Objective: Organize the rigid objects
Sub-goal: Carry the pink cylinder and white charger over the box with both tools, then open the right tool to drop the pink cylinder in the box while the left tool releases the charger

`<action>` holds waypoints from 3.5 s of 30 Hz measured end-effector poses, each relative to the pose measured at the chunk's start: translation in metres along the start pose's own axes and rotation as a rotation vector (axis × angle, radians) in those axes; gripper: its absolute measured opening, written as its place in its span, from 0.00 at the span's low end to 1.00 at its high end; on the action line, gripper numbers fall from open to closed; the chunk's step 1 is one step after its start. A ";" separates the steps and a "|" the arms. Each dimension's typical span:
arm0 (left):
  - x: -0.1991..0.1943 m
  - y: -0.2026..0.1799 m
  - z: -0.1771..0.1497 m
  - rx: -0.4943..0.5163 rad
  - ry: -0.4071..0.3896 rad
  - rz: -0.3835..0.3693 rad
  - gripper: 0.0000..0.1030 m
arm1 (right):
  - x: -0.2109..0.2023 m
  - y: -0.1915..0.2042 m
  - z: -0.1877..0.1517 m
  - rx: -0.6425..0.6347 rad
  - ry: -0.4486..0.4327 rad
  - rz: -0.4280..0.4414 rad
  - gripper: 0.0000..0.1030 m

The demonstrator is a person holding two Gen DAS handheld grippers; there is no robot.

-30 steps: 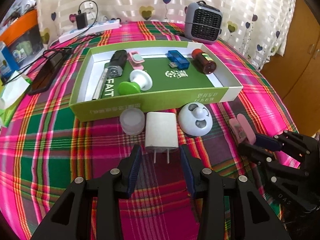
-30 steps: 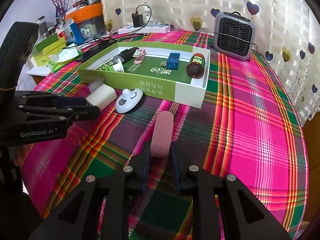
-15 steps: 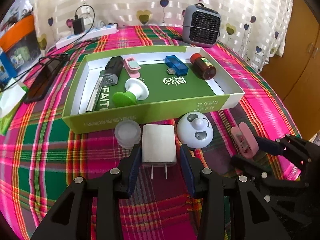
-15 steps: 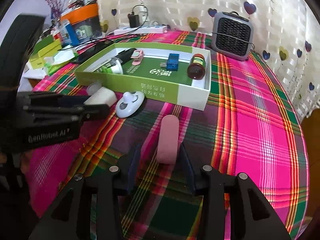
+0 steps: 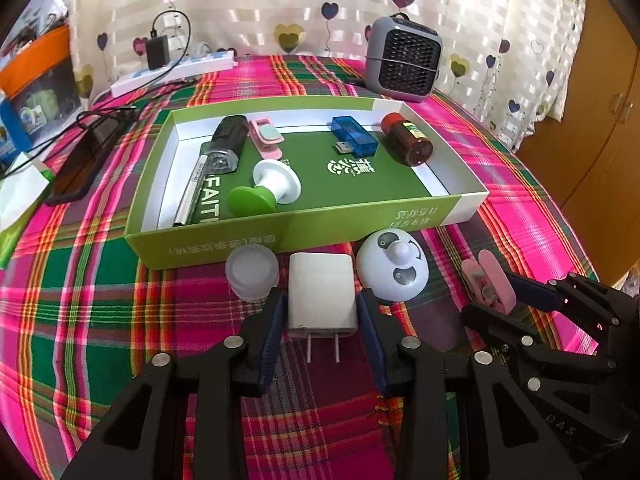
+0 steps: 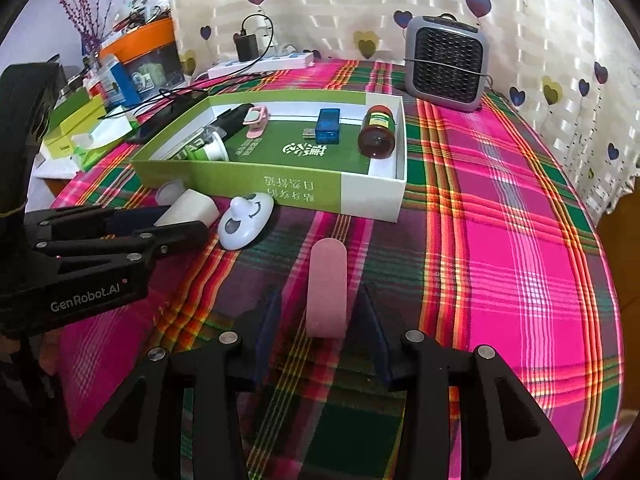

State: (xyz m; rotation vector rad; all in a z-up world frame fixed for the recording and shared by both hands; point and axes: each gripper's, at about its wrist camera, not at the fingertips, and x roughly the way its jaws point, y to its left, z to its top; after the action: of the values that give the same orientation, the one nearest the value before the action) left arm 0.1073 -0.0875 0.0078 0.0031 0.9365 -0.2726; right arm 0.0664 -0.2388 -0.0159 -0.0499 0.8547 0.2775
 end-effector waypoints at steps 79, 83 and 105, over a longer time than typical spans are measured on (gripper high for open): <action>-0.018 0.005 0.060 0.001 -0.077 -0.092 0.31 | -0.011 -0.005 0.056 0.056 -0.084 0.012 0.18; -0.007 0.006 0.073 0.006 -0.065 -0.093 0.31 | -0.004 -0.008 0.065 0.058 -0.076 0.019 0.18; 0.056 0.015 0.117 0.000 -0.007 -0.058 0.31 | 0.050 -0.017 0.089 0.065 0.039 0.038 0.18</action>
State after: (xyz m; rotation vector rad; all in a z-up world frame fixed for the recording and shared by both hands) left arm 0.2347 -0.1004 0.0308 -0.0252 0.9309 -0.3257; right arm 0.1675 -0.2302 0.0038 0.0212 0.9031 0.2851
